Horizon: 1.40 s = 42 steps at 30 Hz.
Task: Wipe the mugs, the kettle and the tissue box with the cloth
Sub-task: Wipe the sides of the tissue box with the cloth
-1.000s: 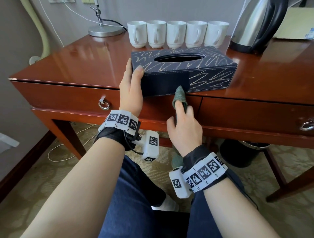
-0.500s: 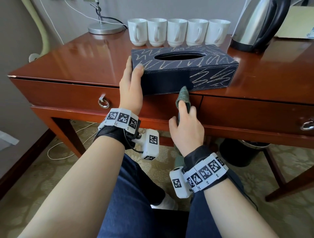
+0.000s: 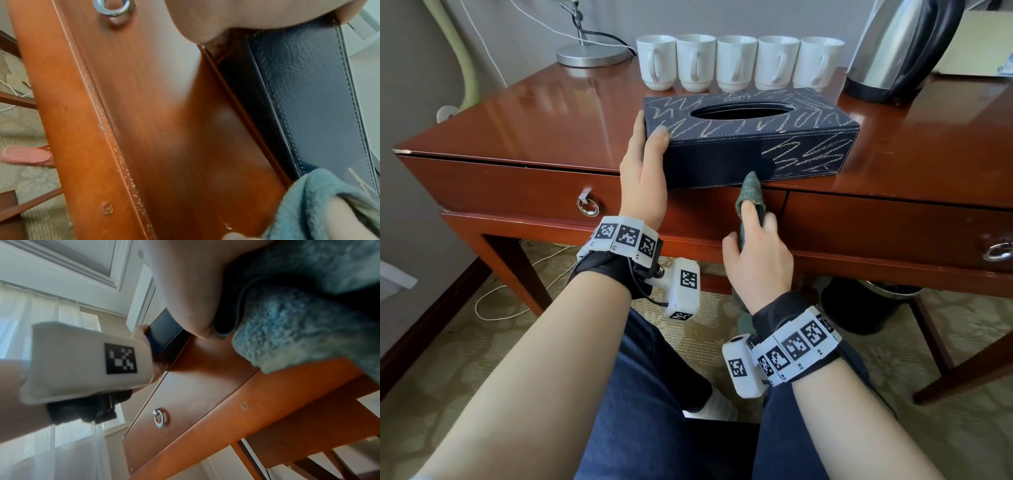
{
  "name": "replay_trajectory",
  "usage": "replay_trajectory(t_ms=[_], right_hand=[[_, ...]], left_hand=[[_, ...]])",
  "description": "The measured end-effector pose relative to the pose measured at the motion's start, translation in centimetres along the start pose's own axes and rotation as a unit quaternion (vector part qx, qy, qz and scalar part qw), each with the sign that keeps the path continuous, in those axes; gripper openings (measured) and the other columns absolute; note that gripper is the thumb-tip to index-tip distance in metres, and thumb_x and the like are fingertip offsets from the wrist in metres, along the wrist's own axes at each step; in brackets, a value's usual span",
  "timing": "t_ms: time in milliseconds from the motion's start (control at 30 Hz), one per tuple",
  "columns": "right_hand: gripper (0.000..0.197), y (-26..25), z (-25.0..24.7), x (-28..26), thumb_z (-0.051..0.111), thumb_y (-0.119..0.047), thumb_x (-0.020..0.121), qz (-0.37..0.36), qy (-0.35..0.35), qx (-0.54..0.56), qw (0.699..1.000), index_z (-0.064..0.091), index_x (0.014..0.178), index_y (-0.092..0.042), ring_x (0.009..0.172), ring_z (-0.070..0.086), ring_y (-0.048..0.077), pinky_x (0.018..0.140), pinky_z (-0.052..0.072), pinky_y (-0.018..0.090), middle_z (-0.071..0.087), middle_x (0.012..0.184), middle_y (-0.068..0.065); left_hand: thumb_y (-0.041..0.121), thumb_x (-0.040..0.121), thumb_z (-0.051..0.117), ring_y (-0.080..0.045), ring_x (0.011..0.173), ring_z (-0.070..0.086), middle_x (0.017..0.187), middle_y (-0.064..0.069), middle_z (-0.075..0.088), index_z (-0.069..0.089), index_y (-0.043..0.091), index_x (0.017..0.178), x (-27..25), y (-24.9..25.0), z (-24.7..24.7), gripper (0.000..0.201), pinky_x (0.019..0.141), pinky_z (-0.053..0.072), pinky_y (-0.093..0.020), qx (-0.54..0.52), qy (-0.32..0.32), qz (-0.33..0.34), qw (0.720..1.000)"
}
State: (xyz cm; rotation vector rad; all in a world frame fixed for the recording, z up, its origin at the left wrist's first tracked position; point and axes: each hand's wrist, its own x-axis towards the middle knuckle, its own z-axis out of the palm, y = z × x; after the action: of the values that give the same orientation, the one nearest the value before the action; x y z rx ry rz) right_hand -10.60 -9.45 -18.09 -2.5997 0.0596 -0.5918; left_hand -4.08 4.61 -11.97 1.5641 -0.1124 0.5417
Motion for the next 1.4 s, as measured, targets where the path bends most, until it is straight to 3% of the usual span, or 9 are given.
replay_trajectory(t_ms=[233,600,733,867,967,1067,1200,1267,1400], right_hand=[[0.047,0.7,-1.1,1.3,0.048,-0.022,0.092,0.030,0.042,-0.019,0.998,0.039,0.138,-0.020,0.081,0.060,0.034,0.060,0.032,0.030,0.048,0.110,0.012],[0.047,0.4,-0.2,0.0,0.049,-0.023,0.094,-0.020,-0.008,0.039,0.999,0.039,0.139,-0.017,0.079,0.058,0.028,0.061,0.038,0.030,0.051,0.106,0.009],[0.041,0.7,-0.3,-0.1,0.052,-0.021,0.093,-0.060,0.018,0.076,0.995,0.046,0.133,-0.014,0.076,0.057,0.028,0.060,0.042,0.031,0.054,0.105,0.010],[0.031,1.0,-0.2,0.1,0.056,-0.018,0.091,-0.104,0.077,0.097,0.987,0.049,0.120,-0.014,0.067,0.056,0.028,0.053,0.041,0.028,0.055,0.099,0.011],[0.023,1.0,0.1,0.2,0.058,-0.018,0.090,-0.153,0.107,0.106,0.977,0.043,0.108,-0.021,0.062,0.053,0.027,0.048,0.041,0.025,0.053,0.096,0.011],[0.018,1.0,0.2,0.1,0.055,-0.021,0.093,-0.167,0.094,0.107,0.976,0.043,0.108,-0.022,0.059,0.054,0.027,0.046,0.043,0.027,0.054,0.092,0.009],[0.024,1.0,0.5,0.5,0.049,-0.021,0.093,-0.148,0.079,0.088,0.982,0.053,0.116,-0.016,0.056,0.055,0.035,0.045,0.040,0.029,0.058,0.080,0.011],[0.027,1.0,0.3,0.8,0.046,-0.022,0.094,-0.141,0.074,0.078,0.984,0.054,0.120,-0.016,0.056,0.055,0.036,0.048,0.034,0.028,0.058,0.079,0.011],[0.030,0.6,-0.3,1.7,0.043,-0.024,0.096,-0.150,0.079,0.056,0.984,0.055,0.122,-0.016,0.055,0.054,0.035,0.049,0.030,0.026,0.057,0.078,0.010]], left_hand=[[0.018,0.106,0.038,0.003,0.126,0.036,0.149,0.003,0.042,0.032,0.007,0.152,0.0,-0.1,0.0,0.048,0.088,0.027,0.007,-0.007,-0.002,-0.003,1.000],[0.016,0.105,0.038,0.007,0.124,0.034,0.147,0.004,0.042,0.034,0.004,0.151,0.2,0.4,-0.3,0.047,0.085,0.025,0.008,-0.001,-0.001,-0.006,1.000],[0.034,0.092,0.039,-0.002,0.134,0.040,0.150,-0.004,0.046,0.046,0.002,0.144,1.1,0.6,-0.7,0.061,0.102,0.030,-0.001,-0.009,0.003,0.001,1.000],[0.017,0.103,0.032,0.020,0.102,0.055,0.117,0.015,0.063,0.062,0.014,0.123,1.6,0.5,-1.0,0.036,0.089,0.038,-0.003,-0.022,0.029,0.003,0.999],[0.023,0.105,0.034,0.001,0.121,0.051,0.132,0.003,0.059,0.057,0.010,0.132,1.9,0.0,-0.5,0.037,0.104,0.036,-0.015,-0.005,0.071,0.012,0.997],[0.030,0.101,0.044,-0.019,0.132,0.040,0.142,-0.014,0.047,0.048,-0.001,0.136,1.9,-0.6,0.0,0.047,0.112,0.025,-0.019,0.102,0.157,0.111,0.976],[0.026,0.098,0.054,-0.023,0.130,0.042,0.133,-0.013,0.057,0.066,0.006,0.116,1.2,-1.6,1.5,0.029,0.115,0.023,-0.044,0.301,0.122,0.340,0.882],[0.028,0.099,0.052,-0.022,0.131,0.042,0.130,-0.007,0.061,0.069,0.011,0.114,0.8,-2.4,1.9,0.028,0.117,0.013,-0.049,0.347,0.106,0.362,0.859],[0.027,0.099,0.053,-0.025,0.132,0.039,0.130,-0.012,0.061,0.061,0.003,0.127,0.2,-3.2,1.8,0.037,0.121,0.009,-0.036,0.343,0.080,0.385,0.853]])
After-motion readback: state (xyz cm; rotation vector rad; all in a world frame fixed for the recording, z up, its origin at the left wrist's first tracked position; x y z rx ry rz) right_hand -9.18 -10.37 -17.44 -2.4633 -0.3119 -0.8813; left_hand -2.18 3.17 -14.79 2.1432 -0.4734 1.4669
